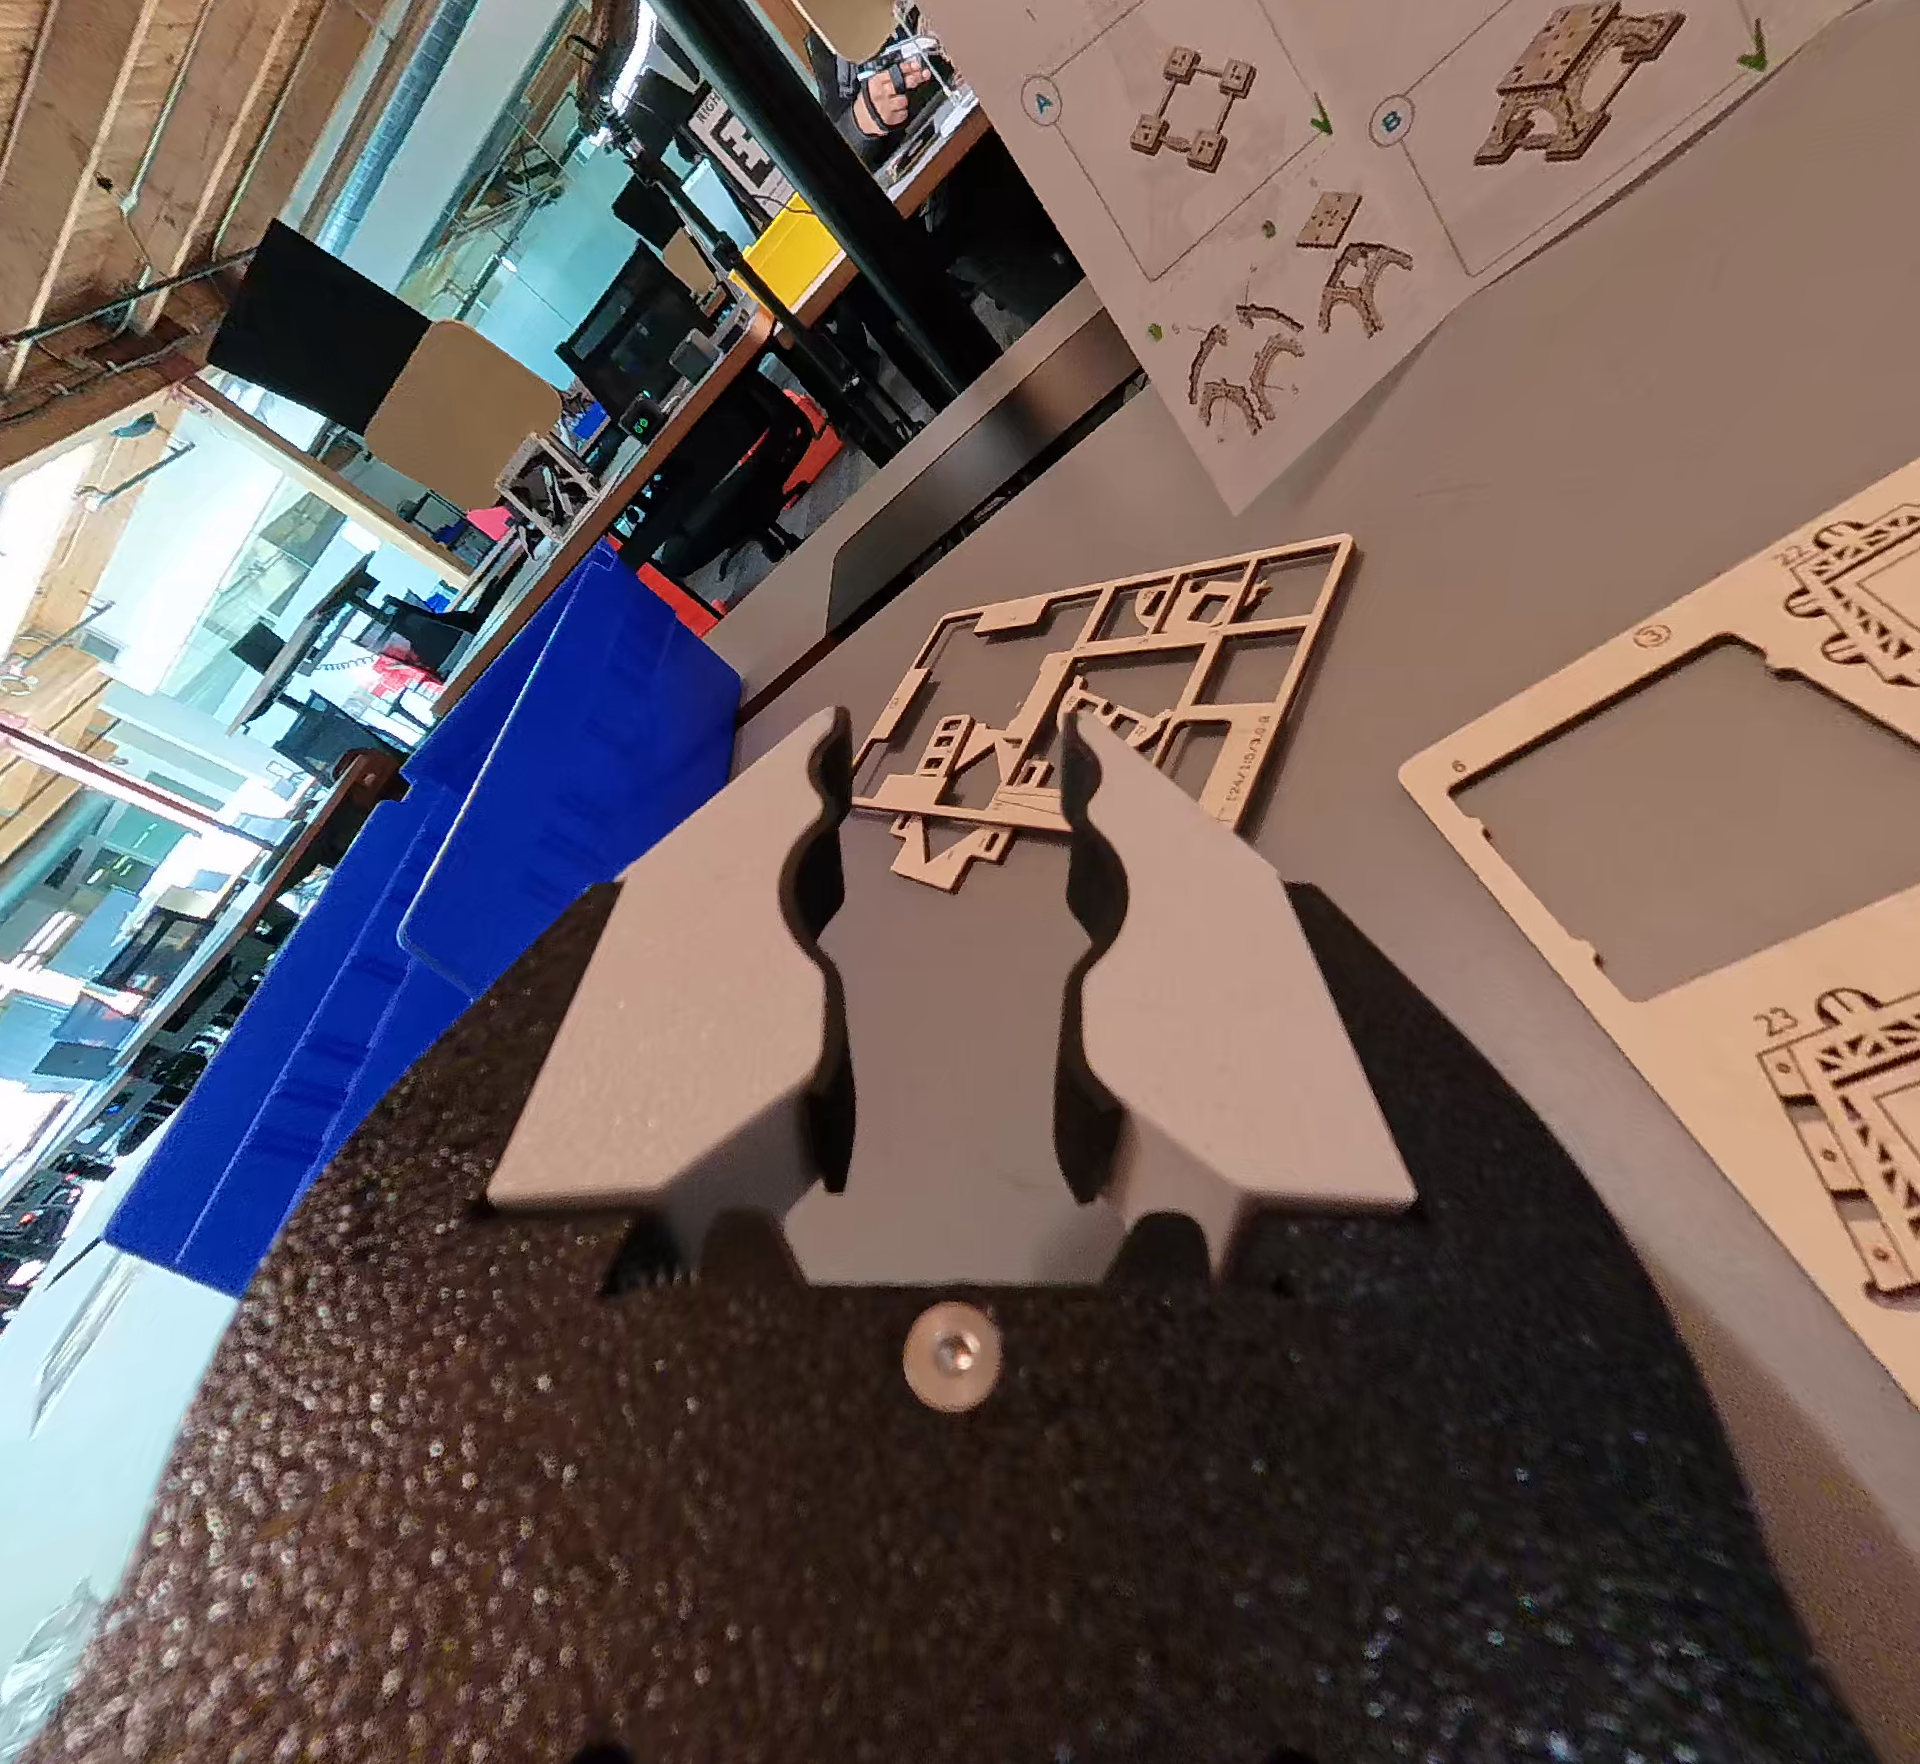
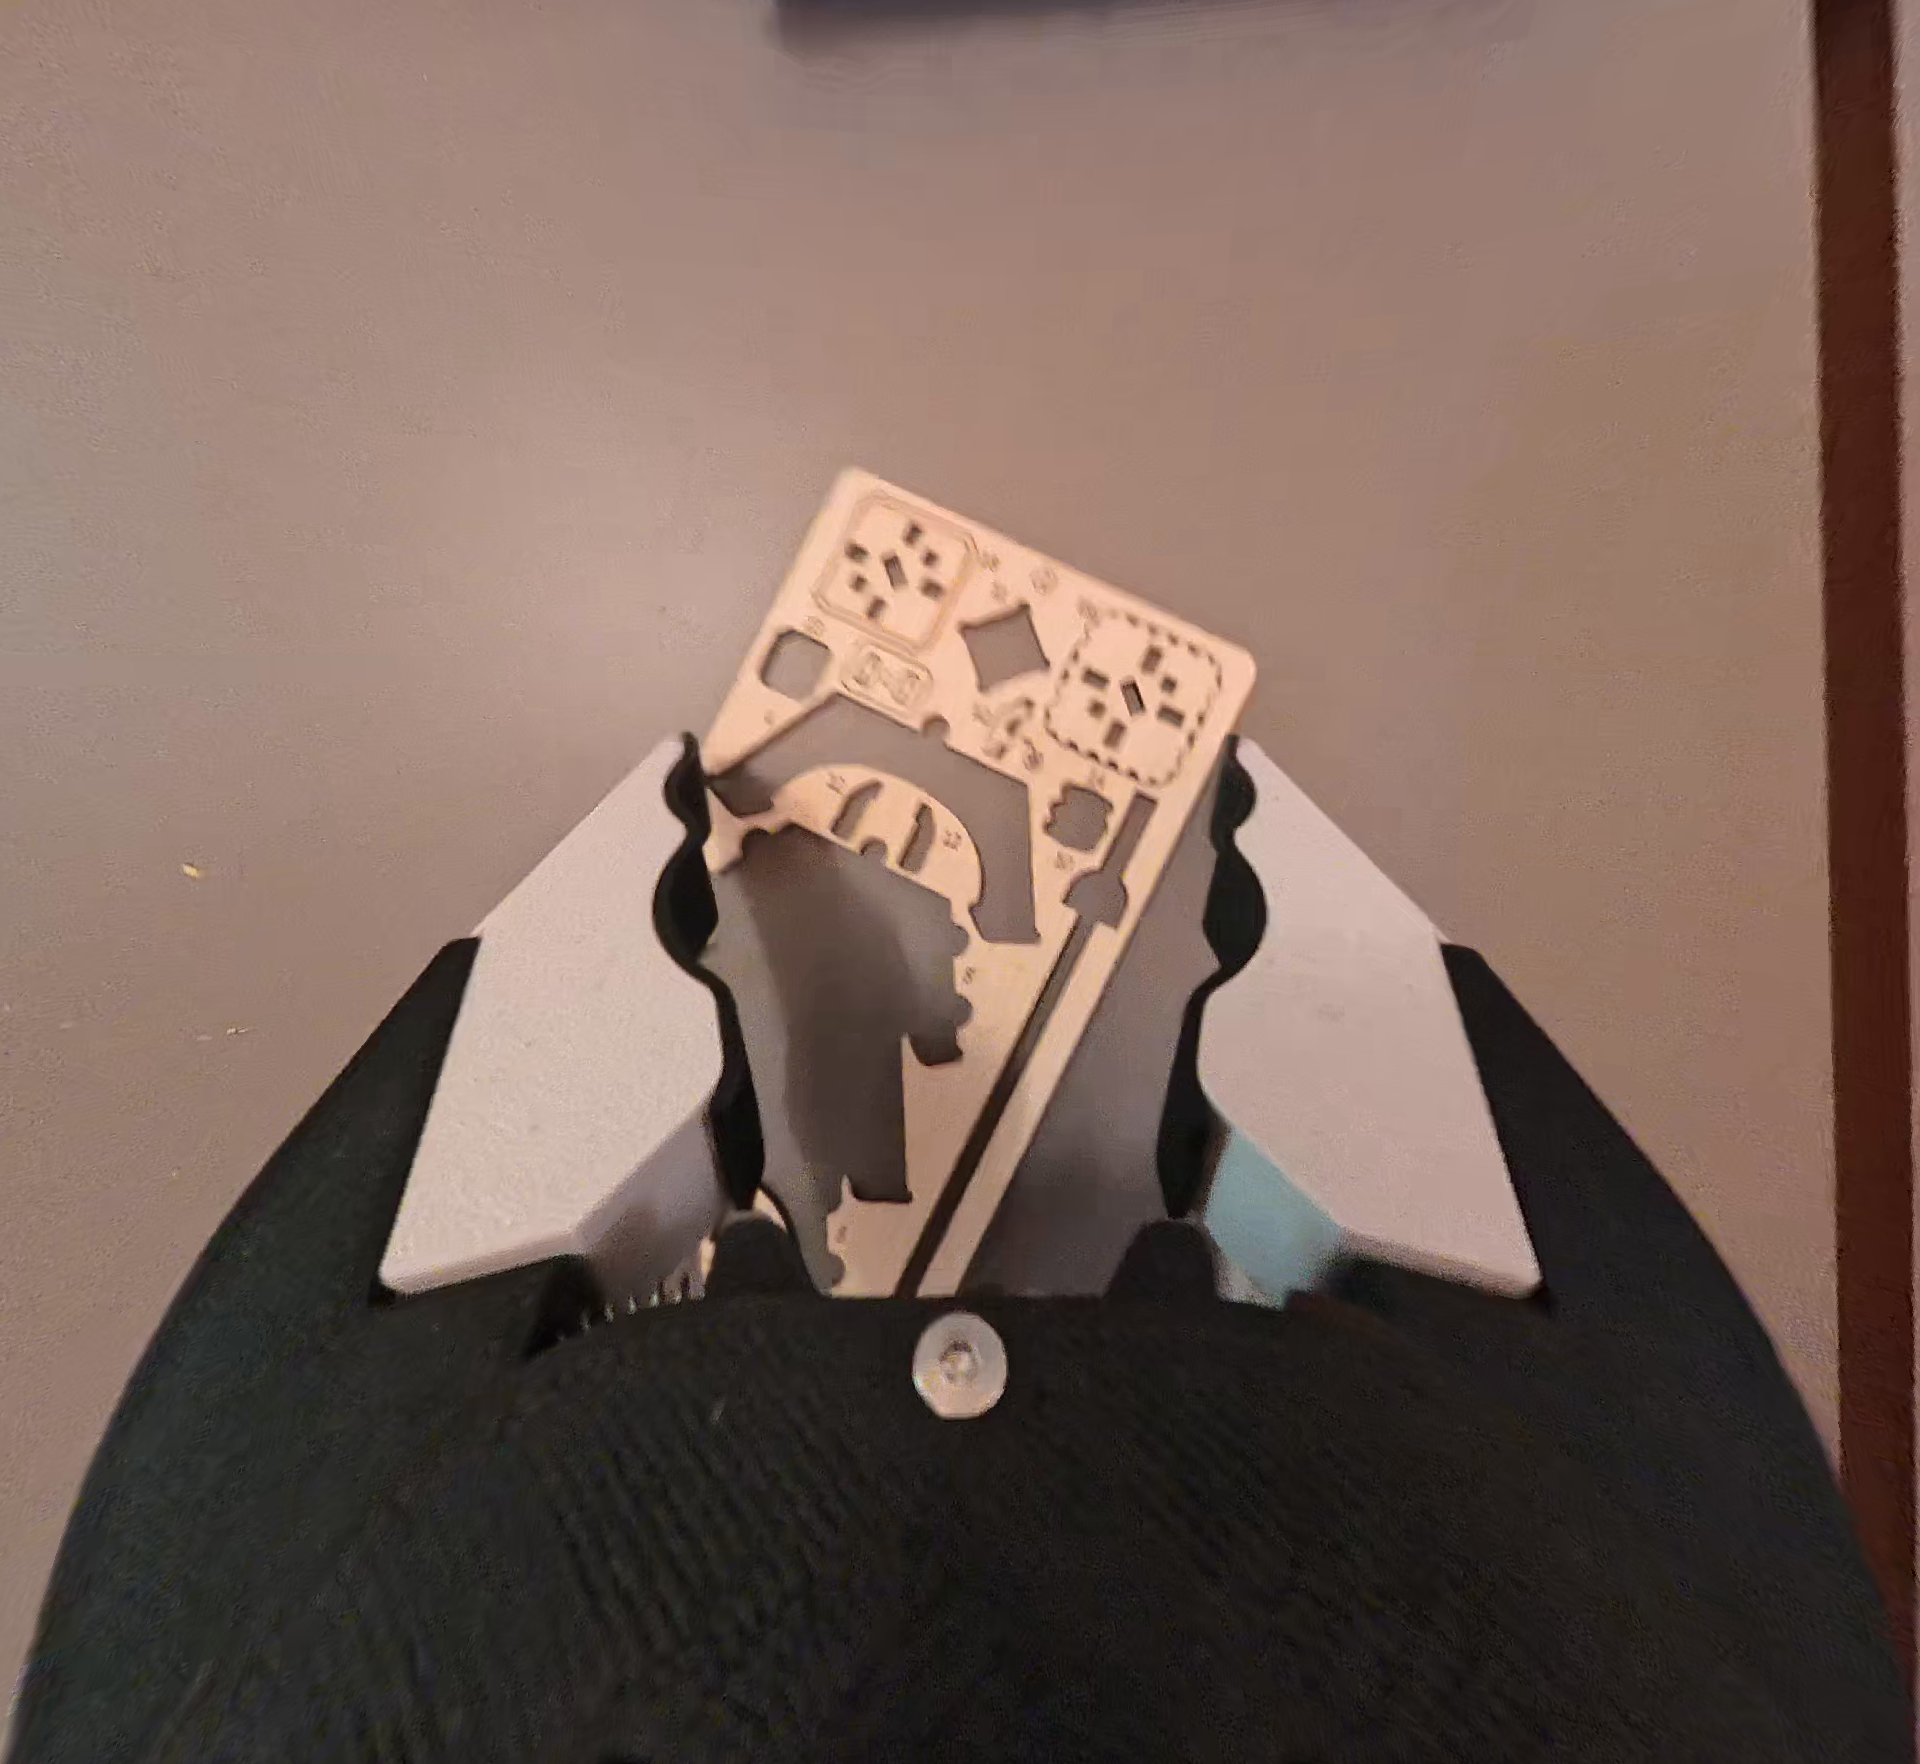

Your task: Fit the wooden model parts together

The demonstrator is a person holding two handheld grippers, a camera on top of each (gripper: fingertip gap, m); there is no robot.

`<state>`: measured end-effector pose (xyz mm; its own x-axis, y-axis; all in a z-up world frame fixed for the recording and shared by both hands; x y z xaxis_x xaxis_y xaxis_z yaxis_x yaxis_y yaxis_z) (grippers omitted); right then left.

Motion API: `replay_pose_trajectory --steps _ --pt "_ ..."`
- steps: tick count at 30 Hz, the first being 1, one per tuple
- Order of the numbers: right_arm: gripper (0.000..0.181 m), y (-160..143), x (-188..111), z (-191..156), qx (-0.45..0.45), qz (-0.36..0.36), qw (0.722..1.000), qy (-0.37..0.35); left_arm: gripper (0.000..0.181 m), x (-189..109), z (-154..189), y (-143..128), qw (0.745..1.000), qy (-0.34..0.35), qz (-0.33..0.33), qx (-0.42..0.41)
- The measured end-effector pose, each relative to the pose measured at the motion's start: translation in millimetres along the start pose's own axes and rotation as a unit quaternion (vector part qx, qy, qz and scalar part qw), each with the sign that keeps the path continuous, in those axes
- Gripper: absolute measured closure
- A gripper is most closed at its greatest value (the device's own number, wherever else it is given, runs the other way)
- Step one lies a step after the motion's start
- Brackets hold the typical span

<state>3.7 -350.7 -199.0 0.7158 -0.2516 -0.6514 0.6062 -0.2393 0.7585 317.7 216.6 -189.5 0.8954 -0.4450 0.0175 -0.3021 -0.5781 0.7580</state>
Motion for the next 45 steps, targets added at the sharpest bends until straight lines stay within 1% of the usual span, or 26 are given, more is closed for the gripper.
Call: replay_pose_trajectory --steps 1,2,3,6,10,11,12,15,19,20,21,23,25,26,27,29,30,31,33,34,36,37,40,43,44,45 --pt "0.079 -5.2 0.8 2.6 0.004 -0.023 1.000 -0.009 0.143 0.0 0.3 0.5 1.000 -0.001 0.001 -0.002" --pt "0.077 -5.6 0.2 3.3 0.010 -0.022 1.000 -0.012 0.143 0.0 0.9 0.9 1.000 -0.002 0.001 -0.003" --pt "0.081 -6.6 -0.4 2.5 0.012 -0.027 1.000 -0.008 0.143 -0.1 1.4 1.0 1.000 -0.003 0.001 -0.002" --pt "0.081 -5.2 0.7 2.4 0.016 -0.034 0.999 -0.014 0.143 -0.6 2.1 1.6 1.000 -0.005 0.001 -0.003" --pt "0.059 -3.0 8.1 -6.1 0.007 -0.044 0.999 -0.009 0.143 -2.2 2.2 3.8 1.000 -0.010 0.005 -0.011" --pt "0.060 -1.9 9.1 -7.5 0.003 -0.041 0.999 -0.004 0.143 -2.8 2.0 4.7 1.000 -0.010 0.006 -0.012" --pt "0.066 -0.8 10.1 -9.6 -0.005 -0.029 1.000 0.007 0.143 -3.5 2.1 5.8 1.000 -0.011 0.009 -0.013" --pt "0.099 0.2 10.4 -19.0 -0.033 0.004 0.999 0.028 0.143 -6.0 3.3 11.7 0.999 -0.021 0.025 -0.012" --pt "0.100 -7.6 2.2 -42.1 -0.069 0.008 0.995 0.077 0.143 -10.3 8.6 21.9 0.998 -0.041 0.051 -0.008" --pt "0.107 -10.0 -2.0 -49.2 -0.078 0.008 0.992 0.095 0.143 -11.8 9.7 25.5 0.997 -0.044 0.060 -0.004" --pt "0.133 -11.6 -6.3 -56.7 -0.083 0.008 0.990 0.111 0.143 -13.7 10.7 29.6 0.997 -0.045 0.069 -0.001" --pt "0.144 -15.1 -14.1 -80.8 -0.077 0.017 0.982 0.174 0.143 -19.6 14.9 38.7 0.995 -0.053 0.082 0.001" --pt "0.144 -21.4 -22.5 -108.5 -0.085 0.020 0.967 0.239 0.143 -28.3 23.5 50.2 0.993 -0.069 0.096 -0.004" --pt "0.142 -25.1 -26.8 -119.4 -0.102 0.017 0.961 0.258 0.143 -33.7 28.6 57.0 0.992 -0.079 0.103 -0.005" --pt "0.138 -27.5 -30.6 -125.4 -0.126 0.016 0.958 0.255 0.143 -40.2 34.2 64.7 0.990 -0.090 0.109 -0.001" --pt "0.124 -22.7 -36.1 -123.7 -0.172 0.042 0.965 0.195 0.143 -55.1 45.9 80.8 0.986 -0.109 0.127 0.012" --pt "0.119 -17.7 -38.8 -123.5 -0.179 0.059 0.966 0.177 0.143 -62.7 52.5 88.6 0.984 -0.120 0.134 0.017" --pt "0.120 -14.3 -41.2 -127.4 -0.176 0.066 0.964 0.188 0.143 -70.2 60.0 96.6 0.981 -0.134 0.140 0.016" --pt "0.115 -18.4 -40.7 -140.0 -0.174 0.028 0.952 0.250 0.145 -84.5 79.3 114.1 0.971 -0.184 0.151 0.001" --pt "0.112 -22.2 -36.0 -142.9 -0.190 0.002 0.947 0.259 0.145 -91.4 90.4 124.1 0.964 -0.217 0.155 -0.005" --pt "0.105 -24.8 -23.4 -144.5 -0.233 -0.007 0.945 0.230 0.146 -105.7 112.4 143.3 0.945 -0.287 0.159 0.000" --pt "0.114 -22.8 -21.3 -149.1 -0.227 0.010 0.942 0.245 0.146 -112.4 122.1 151.5 0.937 -0.312 0.158 0.005" --pt "0.125 -24.6 -17.1 -156.3 -0.207 0.011 0.939 0.275 0.145 -130.6 148.3 172.2 0.914 -0.373 0.157 -0.004" --pt "0.132 -26.8 -15.9 -159.0 -0.225 0.035 0.936 0.270 0.145 -141.9 168.7 186.5 0.890 -0.426 0.155 -0.048" --pt "0.140 -27.0 -16.4 -160.3 -0.221 0.037 0.935 0.275 0.145 -144.1 173.9 190.5 0.881 -0.443 0.153 -0.069" --pt "0.141 -26.8 -15.9 -161.1 -0.216 0.038 0.936 0.274 0.145 -145.7 178.3 194.5 0.872 -0.457 0.151 -0.091"
Point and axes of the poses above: each gripper's, where its closed fingertips meet, x out along the fingers, y out of its top, z = x × y across the jaws, the point moved 8 cm from there along -x, back along the fingers, and after that the axes turned 15 degrees about z, right-handed, at the moved point
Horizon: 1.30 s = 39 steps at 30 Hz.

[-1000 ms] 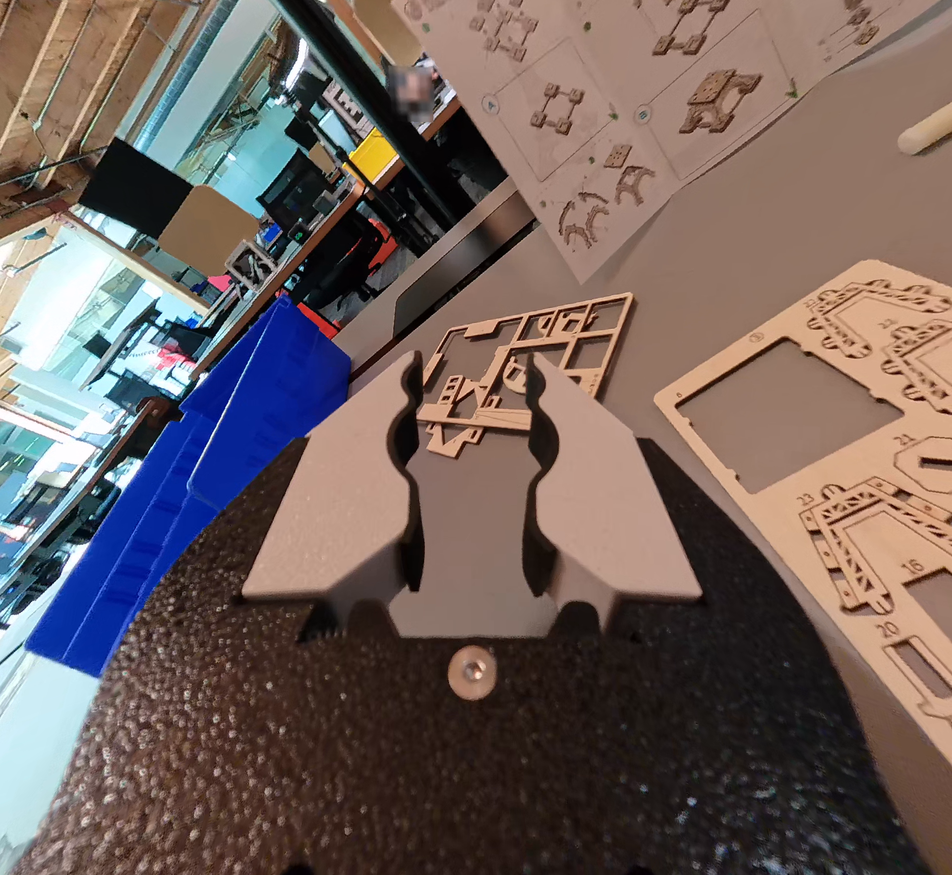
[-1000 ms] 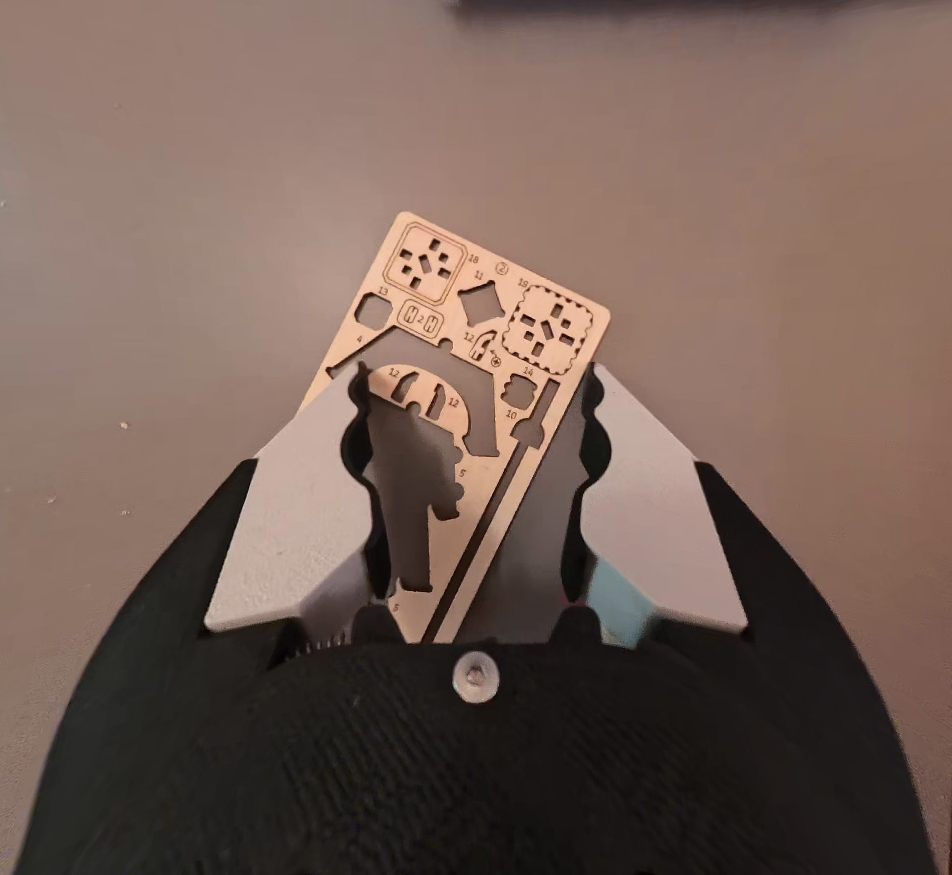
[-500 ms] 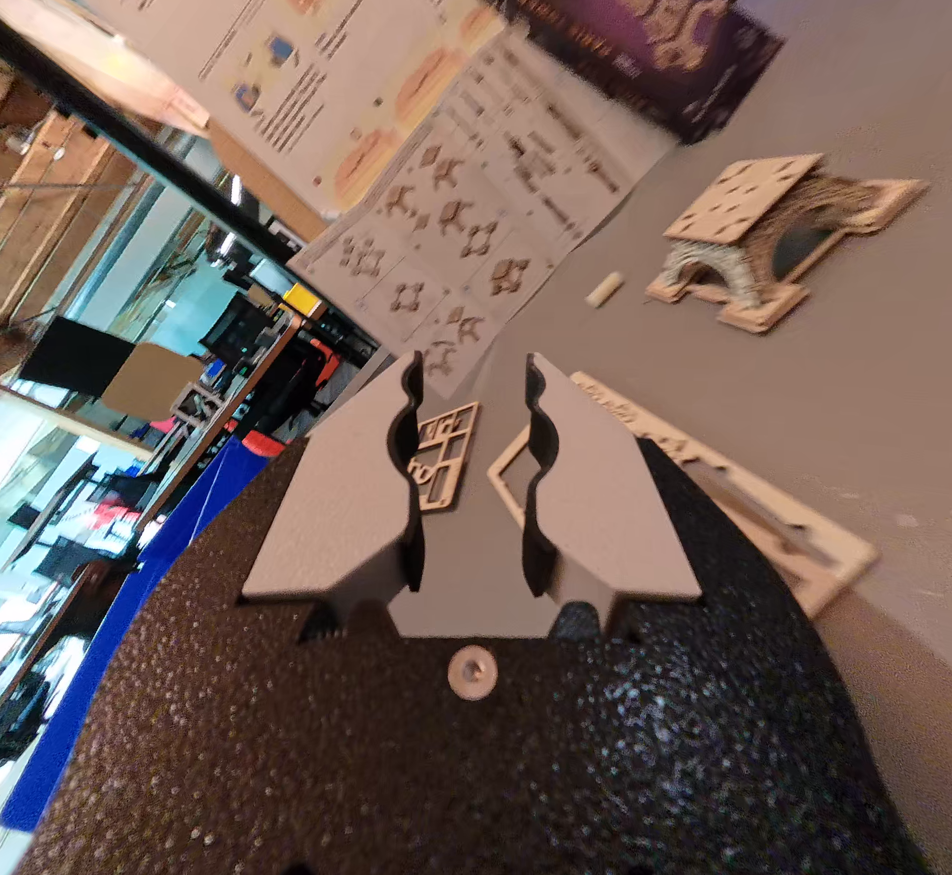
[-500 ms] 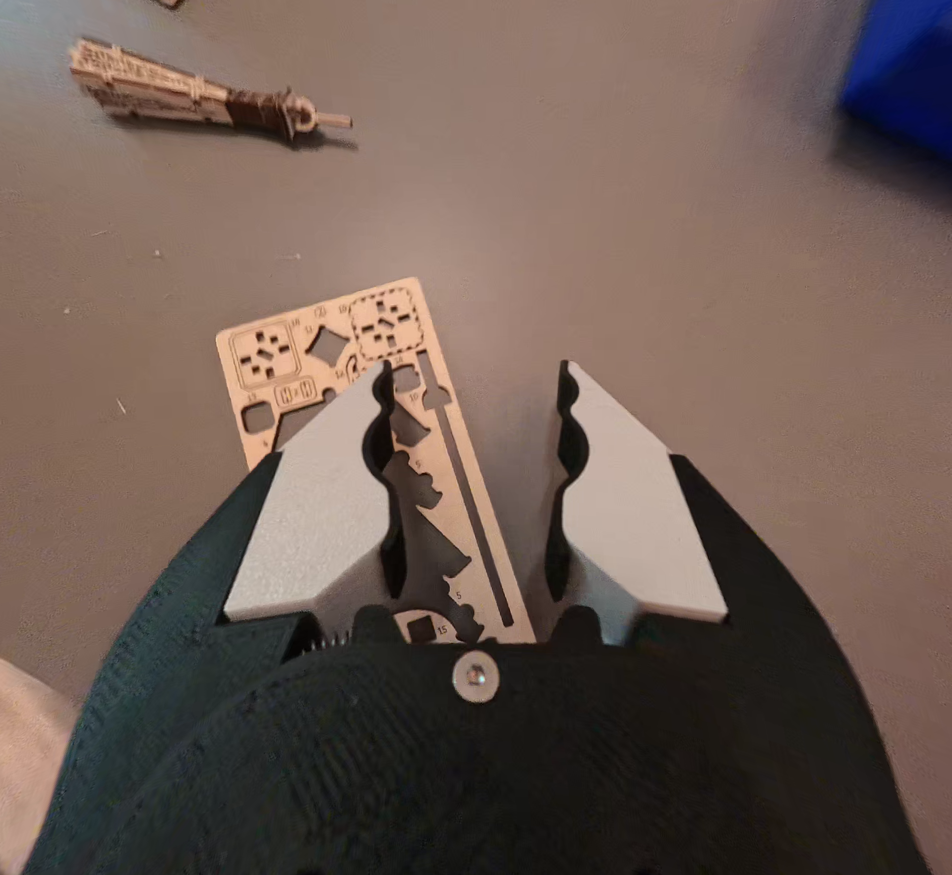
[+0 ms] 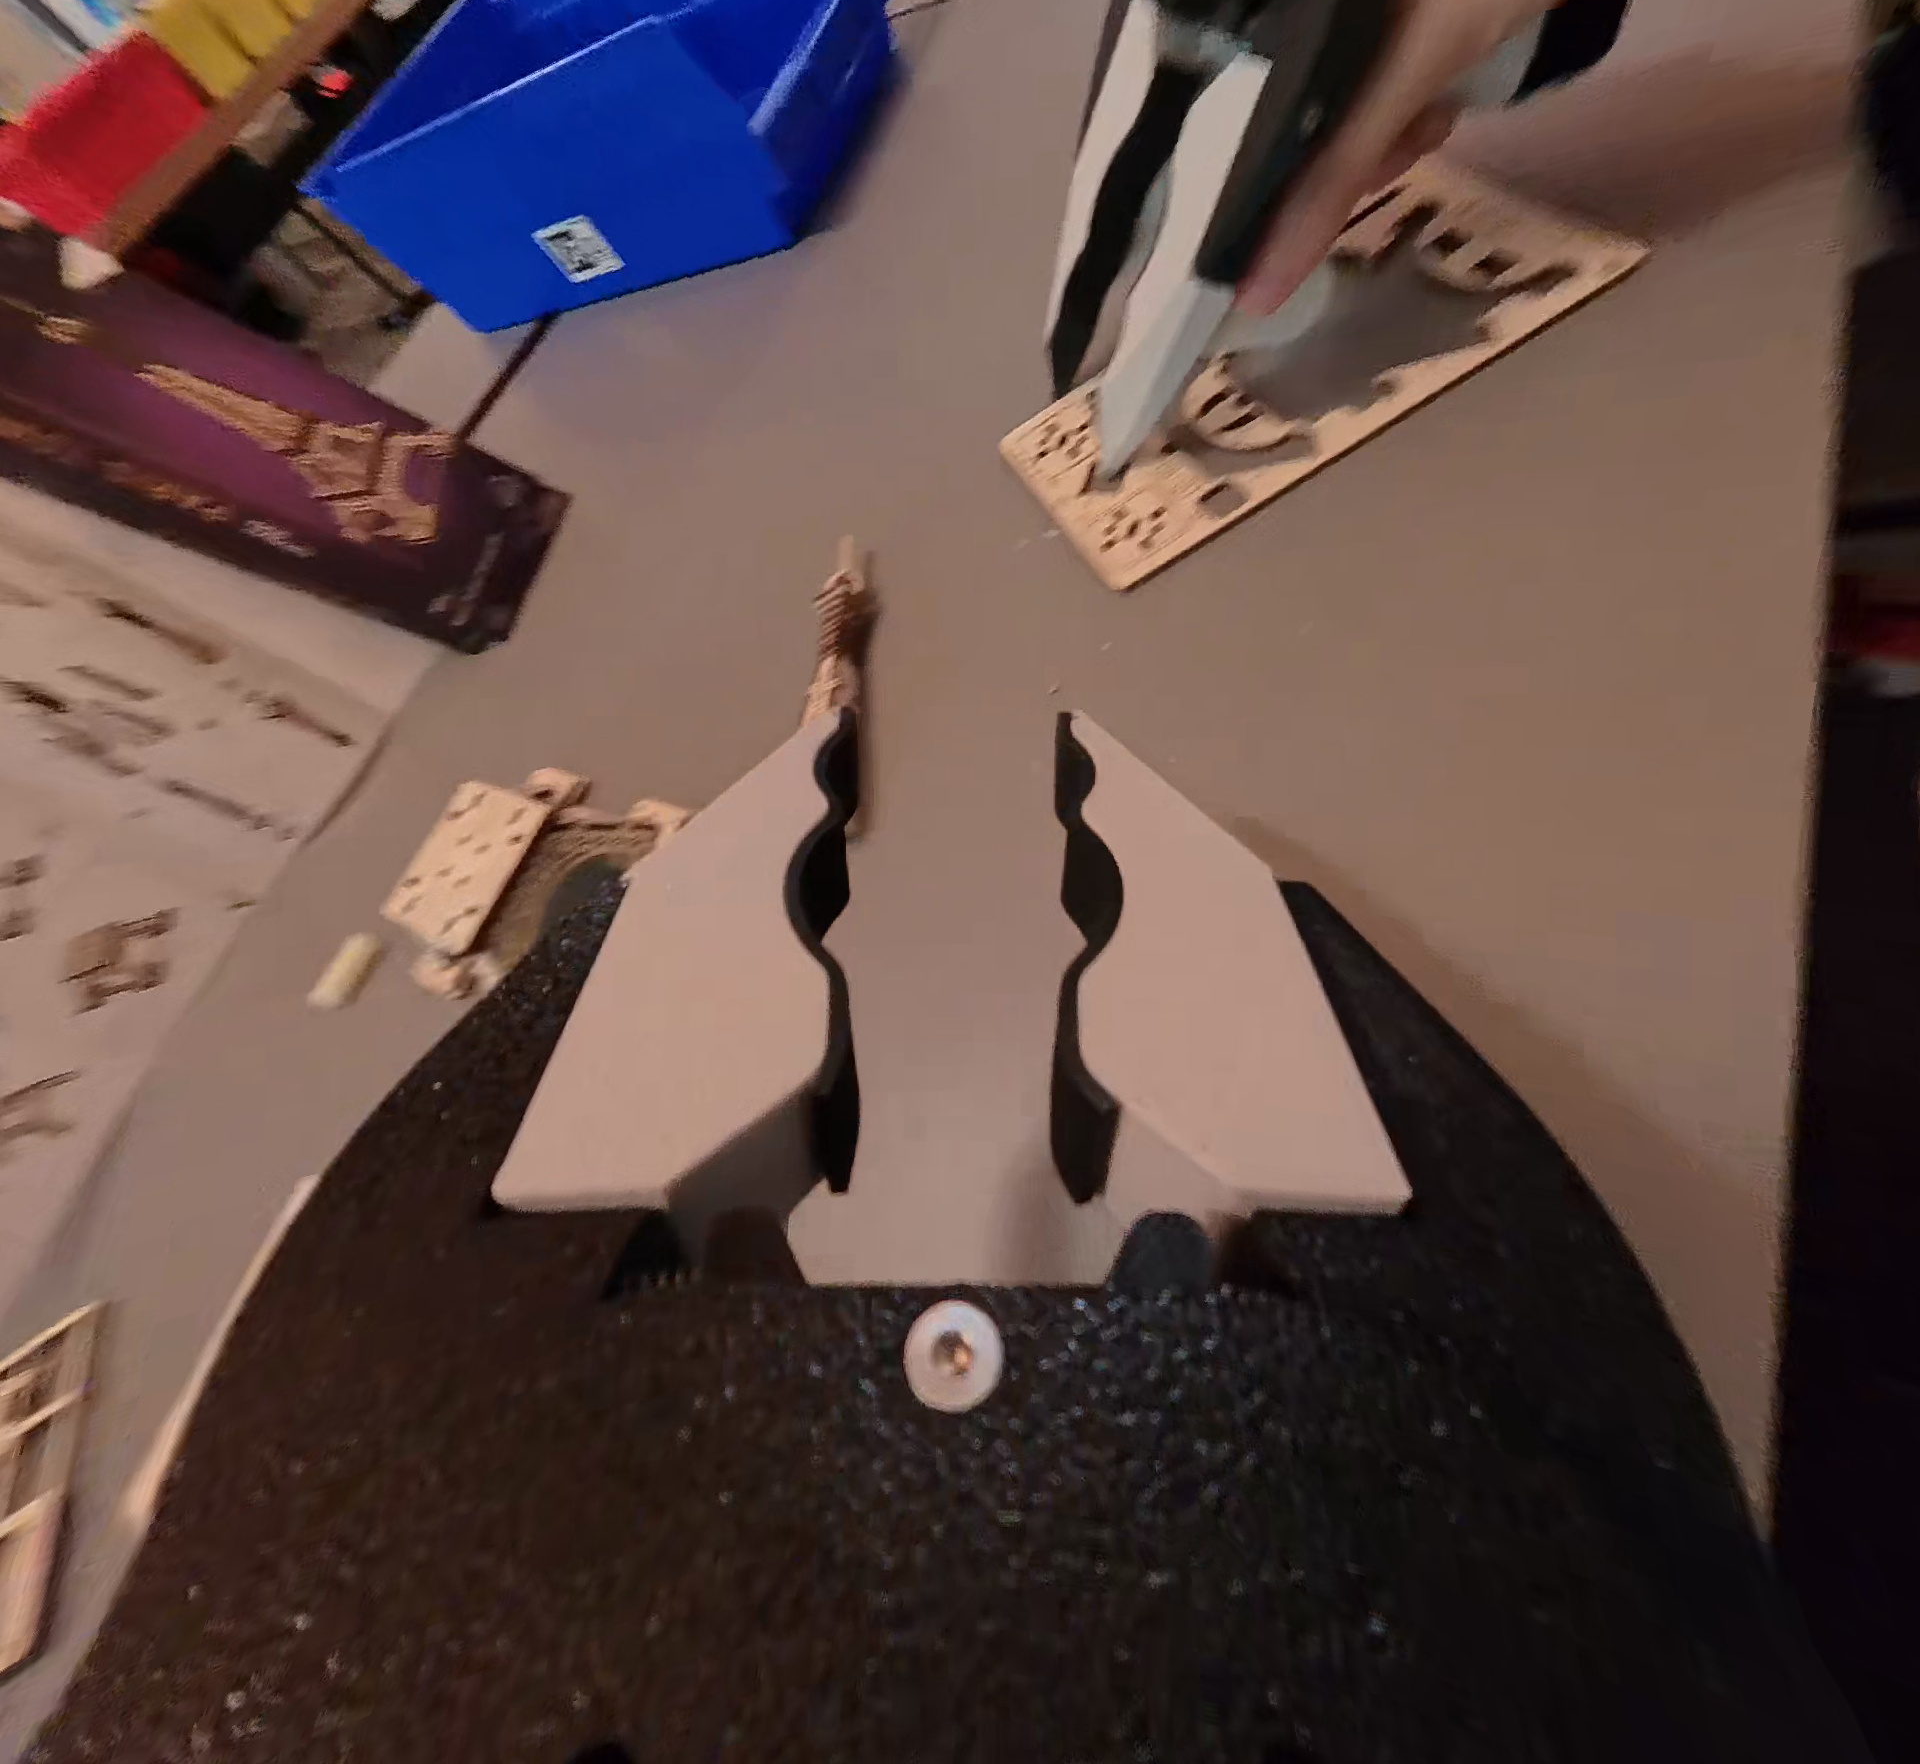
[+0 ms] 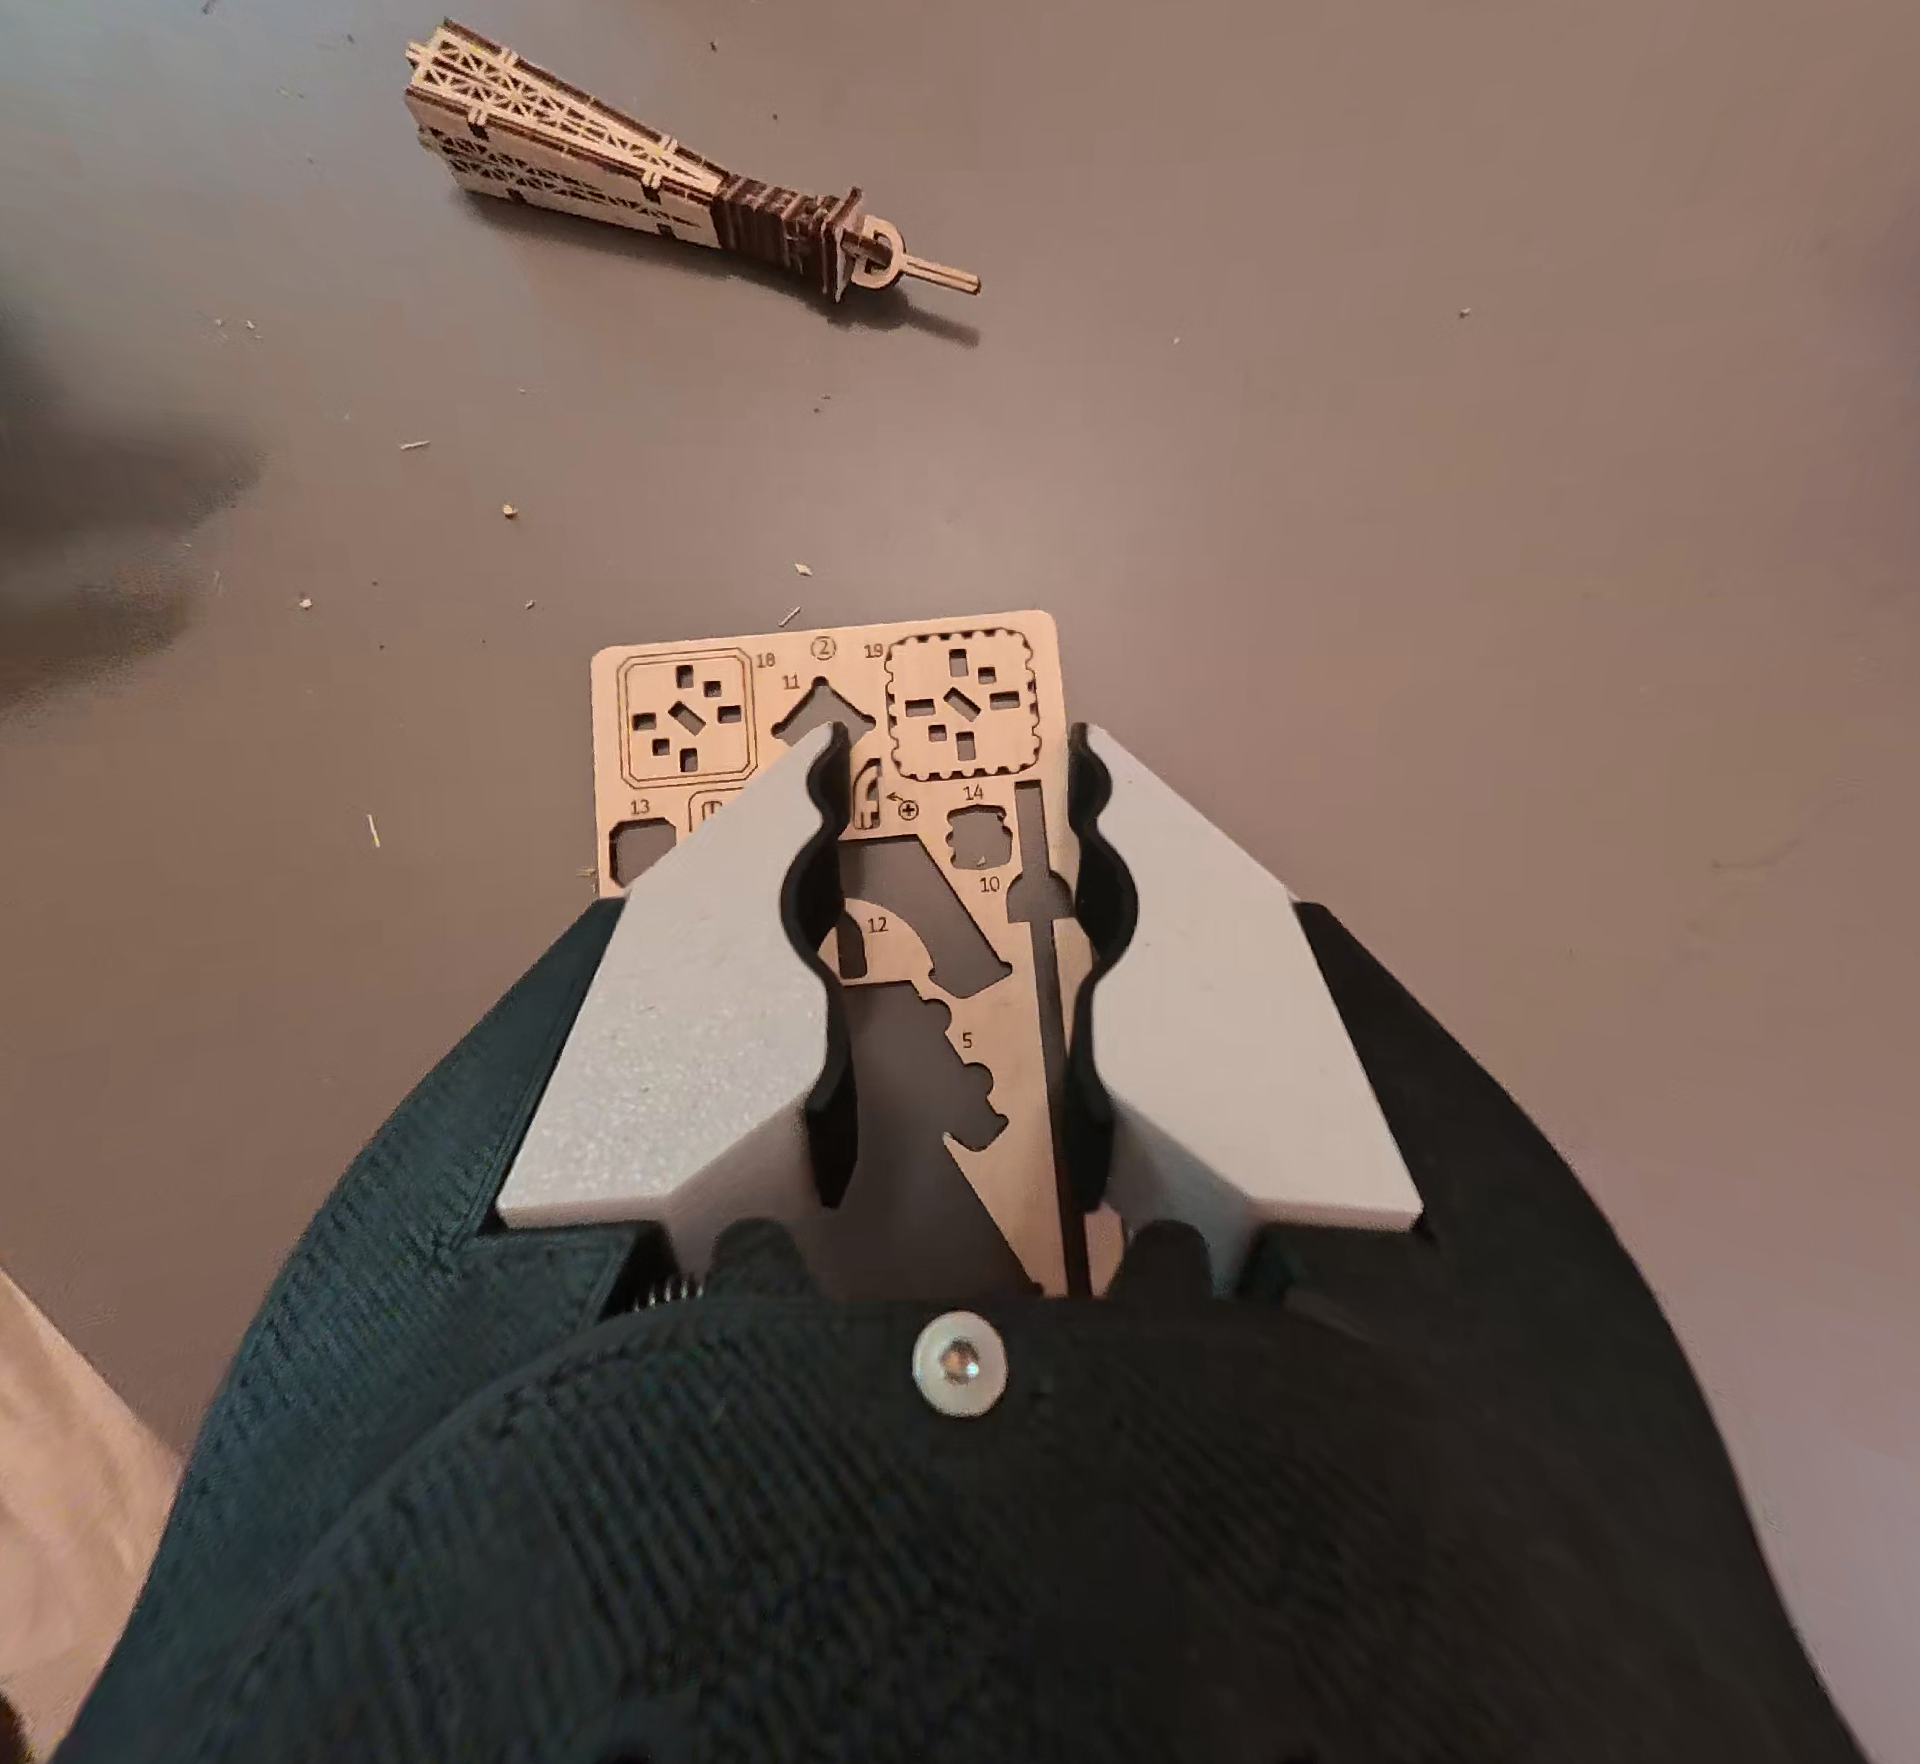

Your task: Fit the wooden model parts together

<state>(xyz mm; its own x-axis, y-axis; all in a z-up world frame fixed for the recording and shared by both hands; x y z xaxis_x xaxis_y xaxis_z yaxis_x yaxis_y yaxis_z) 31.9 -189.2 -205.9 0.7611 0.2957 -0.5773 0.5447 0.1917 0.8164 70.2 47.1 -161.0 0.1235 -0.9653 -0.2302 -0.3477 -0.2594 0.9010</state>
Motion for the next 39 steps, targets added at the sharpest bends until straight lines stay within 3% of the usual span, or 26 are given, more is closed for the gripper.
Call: replay_pose_trajectory --steps 7,13,16,18,20,23,26,32,34,36,37,38,39 --pt "0.143 4.0 1.8 -10.3 -0.033 0.033 0.999 0.003 0.142 24.8 10.6 1.4 0.993 -0.009 -0.004 -0.116" --pt "0.146 33.4 -19.0 -27.0 -0.107 0.135 0.984 -0.040 0.123 36.2 10.0 -12.6 0.964 0.003 -0.022 -0.263" --pt "0.147 26.3 -17.3 -24.2 -0.190 0.072 0.975 -0.088 0.123 39.8 1.9 -23.0 0.953 0.024 -0.030 -0.300" --pt "0.142 24.1 -15.3 -31.1 -0.164 0.060 0.984 -0.039 0.123 40.4 2.8 -23.9 0.954 0.023 -0.024 -0.299" --pt "0.138 26.3 -16.3 -47.3 -0.125 0.073 0.987 0.074 0.123 38.9 5.0 -23.8 0.960 0.027 -0.013 -0.279" --pt "0.132 28.8 -14.7 -59.6 -0.178 0.071 0.969 0.154 0.124 35.4 9.2 -24.8 0.966 0.020 -0.012 -0.258" --pt "0.129 26.4 -5.4 -71.2 -0.220 0.037 0.951 0.217 0.125 30.7 9.5 -25.7 0.969 0.013 -0.012 -0.247" --pt "0.123 16.6 10.8 -84.7 -0.242 -0.036 0.932 0.267 0.129 22.3 9.6 -28.3 0.968 0.002 -0.013 -0.251" --pt "0.145 14.5 10.8 -89.3 -0.227 -0.049 0.926 0.299 0.129 21.5 9.6 -28.5 0.967 -0.001 -0.012 -0.254" --pt "0.148 15.0 11.1 -89.5 -0.230 -0.050 0.925 0.297 0.131 21.8 10.0 -28.1 0.967 -0.007 -0.011 -0.255" --pt "0.154 15.4 10.7 -88.8 -0.239 -0.047 0.925 0.292 0.131 22.0 10.2 -27.7 0.967 -0.012 -0.011 -0.254" --pt "0.181 16.3 10.8 -86.1 -0.251 -0.044 0.926 0.277 0.131 21.9 10.5 -27.1 0.967 -0.017 -0.009 -0.256" --pt "0.181 17.3 12.3 -81.2 -0.260 -0.038 0.933 0.246 0.131 21.6 11.0 -26.3 0.965 -0.024 -0.004 -0.260"
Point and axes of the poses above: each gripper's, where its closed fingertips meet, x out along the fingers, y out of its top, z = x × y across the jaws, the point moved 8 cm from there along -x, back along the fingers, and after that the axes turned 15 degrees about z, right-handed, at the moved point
